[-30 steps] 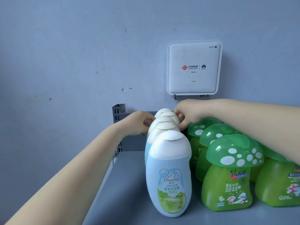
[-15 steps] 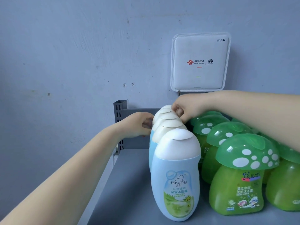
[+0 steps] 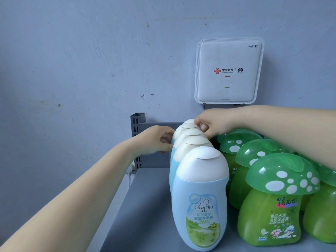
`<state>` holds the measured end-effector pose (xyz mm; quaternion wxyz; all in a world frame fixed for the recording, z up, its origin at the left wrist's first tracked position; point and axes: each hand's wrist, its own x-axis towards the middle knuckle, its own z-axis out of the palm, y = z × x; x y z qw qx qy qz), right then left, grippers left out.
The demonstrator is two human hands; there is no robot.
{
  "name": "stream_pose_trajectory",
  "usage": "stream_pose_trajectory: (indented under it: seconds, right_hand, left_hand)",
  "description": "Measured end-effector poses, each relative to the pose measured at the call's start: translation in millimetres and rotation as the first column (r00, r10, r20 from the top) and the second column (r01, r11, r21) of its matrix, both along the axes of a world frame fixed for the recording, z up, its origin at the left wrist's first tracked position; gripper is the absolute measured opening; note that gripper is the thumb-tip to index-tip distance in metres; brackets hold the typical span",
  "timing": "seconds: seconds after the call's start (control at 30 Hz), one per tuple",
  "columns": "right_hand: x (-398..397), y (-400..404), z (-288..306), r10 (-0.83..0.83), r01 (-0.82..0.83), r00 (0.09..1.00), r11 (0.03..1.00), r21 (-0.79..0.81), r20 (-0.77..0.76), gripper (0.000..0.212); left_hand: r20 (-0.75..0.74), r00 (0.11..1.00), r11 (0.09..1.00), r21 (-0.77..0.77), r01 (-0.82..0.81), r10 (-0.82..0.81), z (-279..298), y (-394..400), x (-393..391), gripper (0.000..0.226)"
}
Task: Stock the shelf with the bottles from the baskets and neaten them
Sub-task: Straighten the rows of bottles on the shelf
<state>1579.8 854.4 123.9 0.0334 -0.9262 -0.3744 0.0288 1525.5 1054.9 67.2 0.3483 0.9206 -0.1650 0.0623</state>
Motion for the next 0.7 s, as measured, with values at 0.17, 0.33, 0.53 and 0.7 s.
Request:
stream_pose_trajectory:
  seconds: [0.17,0.33,0.53,0.7]
  right_hand:
    - [-1,-1,4,0.000,0.000,1.000,0.999,-0.043,-0.009,0.009]
    - [-2,-1,4,0.010,-0.010,1.000,0.999,-0.038,-0.008,0.009]
    - [-3,-12,30,-0.055,0.055,0.998,0.998,-0.003,-0.019,0.024]
    - [9,-15,32,-0.132,0.133,0.989,0.991,-0.008,0.070,0.028]
  left_hand:
    - [-0.013,1.000,1.000,0.008,0.001,-0.001,1,0,1,0.028]
    - [-0.044,0.999,0.999,0.047,-0.002,0.004,6,0,-1,0.030]
    - [-0.061,0.995,0.987,0.146,-0.071,0.081,36,18,-5,0.027]
    - [-0.012,0.993,0.991,0.066,-0.115,0.116,47,14,6,0.021]
